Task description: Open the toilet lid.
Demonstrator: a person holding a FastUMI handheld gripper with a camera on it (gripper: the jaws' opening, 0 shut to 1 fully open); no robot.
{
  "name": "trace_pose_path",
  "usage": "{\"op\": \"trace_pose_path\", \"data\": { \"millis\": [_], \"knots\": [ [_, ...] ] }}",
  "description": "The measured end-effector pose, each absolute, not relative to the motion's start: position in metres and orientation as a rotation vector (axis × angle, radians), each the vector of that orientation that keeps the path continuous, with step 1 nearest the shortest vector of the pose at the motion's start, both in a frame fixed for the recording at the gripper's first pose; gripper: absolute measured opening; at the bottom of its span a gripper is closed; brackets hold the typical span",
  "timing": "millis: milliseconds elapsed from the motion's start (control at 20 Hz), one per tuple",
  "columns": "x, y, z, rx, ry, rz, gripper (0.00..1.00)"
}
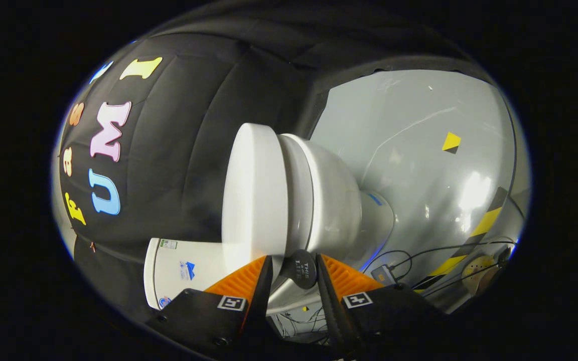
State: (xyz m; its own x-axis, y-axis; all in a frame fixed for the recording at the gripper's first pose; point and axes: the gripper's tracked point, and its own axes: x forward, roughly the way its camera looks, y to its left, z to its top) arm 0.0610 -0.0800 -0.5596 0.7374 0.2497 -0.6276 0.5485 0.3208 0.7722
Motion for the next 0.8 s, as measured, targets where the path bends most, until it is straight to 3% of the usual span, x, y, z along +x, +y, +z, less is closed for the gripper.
{"op": "trace_pose_path", "data": {
  "millis": [150,400,450,800],
  "knots": [
    [0.062,-0.085,-0.563,1.35,0.731,-0.235,0.25],
    [0.071,-0.079,-0.566,1.384,0.664,-0.219,0.23],
    [0.081,-0.078,-0.57,1.408,0.697,-0.218,0.06],
    [0.068,-0.079,-0.558,1.315,0.719,-0.207,0.05]
  ]
}}
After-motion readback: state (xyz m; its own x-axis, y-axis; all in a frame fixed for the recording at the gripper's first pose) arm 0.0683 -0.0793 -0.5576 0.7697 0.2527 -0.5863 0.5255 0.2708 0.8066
